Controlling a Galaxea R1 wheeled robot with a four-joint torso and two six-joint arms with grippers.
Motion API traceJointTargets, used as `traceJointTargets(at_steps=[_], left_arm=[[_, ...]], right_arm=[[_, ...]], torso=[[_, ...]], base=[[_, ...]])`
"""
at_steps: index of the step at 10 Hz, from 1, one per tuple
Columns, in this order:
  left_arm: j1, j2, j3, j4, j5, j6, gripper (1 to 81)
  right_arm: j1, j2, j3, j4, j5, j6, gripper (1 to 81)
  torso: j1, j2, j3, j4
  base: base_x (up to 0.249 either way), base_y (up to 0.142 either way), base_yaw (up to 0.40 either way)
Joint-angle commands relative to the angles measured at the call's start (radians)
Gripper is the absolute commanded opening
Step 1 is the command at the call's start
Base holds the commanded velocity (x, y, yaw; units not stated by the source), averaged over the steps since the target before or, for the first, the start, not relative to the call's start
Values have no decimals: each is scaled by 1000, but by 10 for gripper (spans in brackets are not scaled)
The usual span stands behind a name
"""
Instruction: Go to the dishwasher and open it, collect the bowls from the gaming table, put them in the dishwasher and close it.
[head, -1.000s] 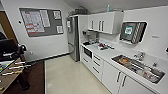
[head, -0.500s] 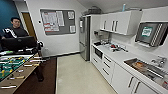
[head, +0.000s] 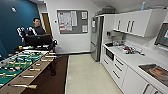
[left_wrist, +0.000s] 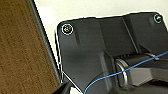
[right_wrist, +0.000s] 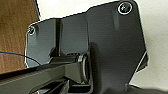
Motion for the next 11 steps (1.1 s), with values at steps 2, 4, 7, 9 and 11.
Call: traceJointTargets(at_steps=[2,4,7,9,11], left_arm=[[-48,-10,-6,5,52,3,811],[-48,-10,-6,5,52,4,811],[-48,-12,-6,7,52,4,811],[-48,-13,-6,7,53,4,811],[-48,-13,-6,5,53,3,811]], right_arm=[[44,-1,1,-1,-51,1,811],[44,-1,1,-1,-51,1,811],[44,1,1,-1,-51,1,811],[44,1,1,-1,-51,1,811],[44,-1,1,-1,-49,1,811]], torso=[[0,0,0,0],[0,0,0,0],[0,0,0,0],[0,0,0,0],[0,0,0,0]], base=[[0,0,342],[0,0,342],[0,0,342],[0,0,342],[0,0,342]])
